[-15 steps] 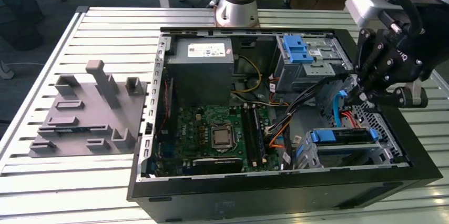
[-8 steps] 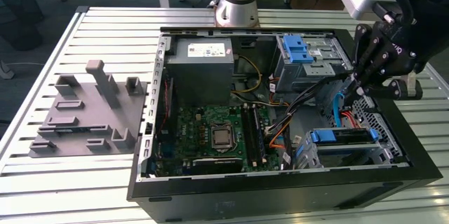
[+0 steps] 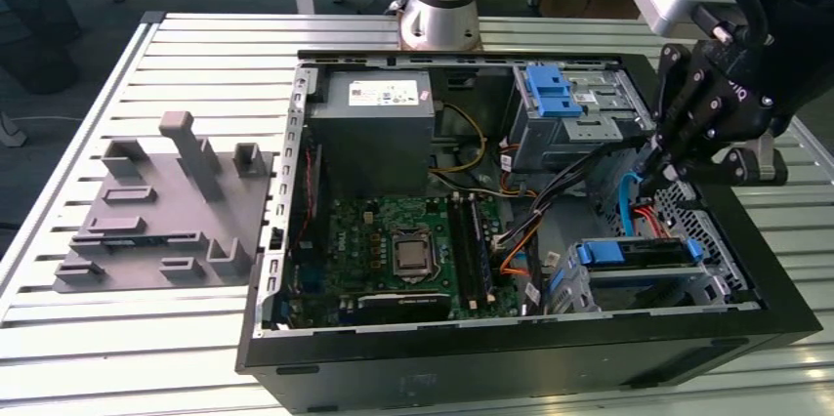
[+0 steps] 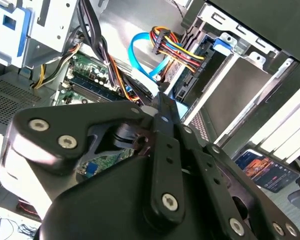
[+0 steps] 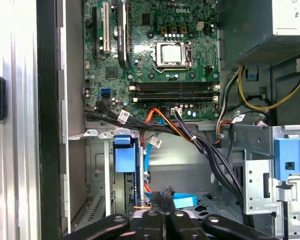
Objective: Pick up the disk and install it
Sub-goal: 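Insert the second disk wire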
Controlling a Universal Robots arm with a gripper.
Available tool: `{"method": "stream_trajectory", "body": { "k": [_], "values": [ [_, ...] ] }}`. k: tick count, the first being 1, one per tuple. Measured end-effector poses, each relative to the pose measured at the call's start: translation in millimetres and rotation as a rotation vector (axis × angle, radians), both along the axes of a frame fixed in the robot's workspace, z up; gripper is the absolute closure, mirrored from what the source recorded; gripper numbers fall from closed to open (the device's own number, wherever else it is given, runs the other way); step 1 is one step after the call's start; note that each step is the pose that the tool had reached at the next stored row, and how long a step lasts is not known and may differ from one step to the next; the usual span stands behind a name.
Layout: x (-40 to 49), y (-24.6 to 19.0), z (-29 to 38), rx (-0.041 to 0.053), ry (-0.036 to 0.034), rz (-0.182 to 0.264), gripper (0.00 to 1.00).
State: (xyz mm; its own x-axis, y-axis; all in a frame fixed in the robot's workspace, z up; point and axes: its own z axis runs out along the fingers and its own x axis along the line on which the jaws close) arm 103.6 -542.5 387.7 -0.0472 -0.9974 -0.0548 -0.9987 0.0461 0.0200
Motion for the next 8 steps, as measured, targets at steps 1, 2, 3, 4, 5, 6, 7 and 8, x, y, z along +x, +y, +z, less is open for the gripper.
{"method": "stream_trajectory", "body": {
  "k": [1,2,3,4,5,6,7,8],
  "values": [
    [0.0,0.1,0.0,-0.0011,0.0,0.0,0.83],
    [0.0,0.3,0.0,-0.0031,0.0,0.0,0.83],
    [0.0,0.6,0.0,-0.0053,0.0,0.0,0.76],
    [0.0,1.0,0.0,-0.0075,0.0,0.0,0.76],
    [0.0,1.8,0.0,-0.0104,0.0,0.0,0.75],
    [0.0,3.0,0.1,-0.0153,0.0,0.0,0.75],
    [0.0,4.9,0.0,-0.022,0.0,0.0,0.69],
    [0.0,7.1,-0.1,-0.0302,0.0,0.0,0.69]
  ]
}}
